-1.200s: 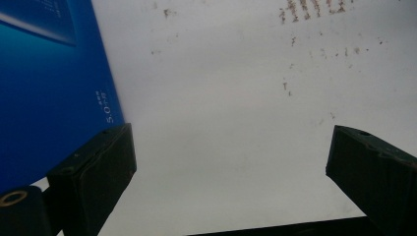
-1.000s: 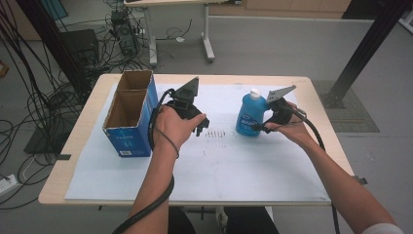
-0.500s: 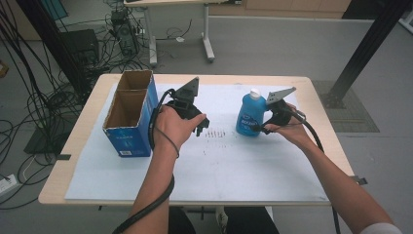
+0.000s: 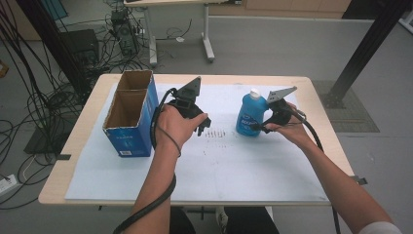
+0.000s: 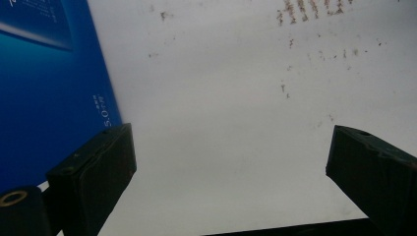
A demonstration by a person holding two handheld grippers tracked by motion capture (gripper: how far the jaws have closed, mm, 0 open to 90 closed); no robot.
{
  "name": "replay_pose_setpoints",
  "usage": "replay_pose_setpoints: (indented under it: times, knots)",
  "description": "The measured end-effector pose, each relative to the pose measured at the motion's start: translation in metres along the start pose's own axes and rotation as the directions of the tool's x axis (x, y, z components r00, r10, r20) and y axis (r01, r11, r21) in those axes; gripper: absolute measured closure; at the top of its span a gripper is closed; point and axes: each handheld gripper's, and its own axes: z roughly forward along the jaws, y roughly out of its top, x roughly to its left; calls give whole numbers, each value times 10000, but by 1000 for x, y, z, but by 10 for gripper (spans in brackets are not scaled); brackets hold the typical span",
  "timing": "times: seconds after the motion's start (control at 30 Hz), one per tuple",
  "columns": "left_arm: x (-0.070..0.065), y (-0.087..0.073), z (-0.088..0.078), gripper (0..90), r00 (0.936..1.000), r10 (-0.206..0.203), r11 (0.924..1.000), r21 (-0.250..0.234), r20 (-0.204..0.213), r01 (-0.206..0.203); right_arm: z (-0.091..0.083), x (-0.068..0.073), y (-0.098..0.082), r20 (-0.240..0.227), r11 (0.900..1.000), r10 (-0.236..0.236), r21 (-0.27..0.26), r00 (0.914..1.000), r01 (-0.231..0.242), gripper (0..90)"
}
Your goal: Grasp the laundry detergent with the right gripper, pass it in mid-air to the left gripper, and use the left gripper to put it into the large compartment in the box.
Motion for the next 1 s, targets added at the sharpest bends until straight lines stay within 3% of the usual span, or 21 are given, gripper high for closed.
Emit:
replay_pose_setpoints:
  times: [1.0]
  knots:
    - [-3, 1, -1, 52, 10000, -11, 10000, -35, -20, 11, -1, 0, 1, 75, 9999, -84, -142, 9999, 86, 22]
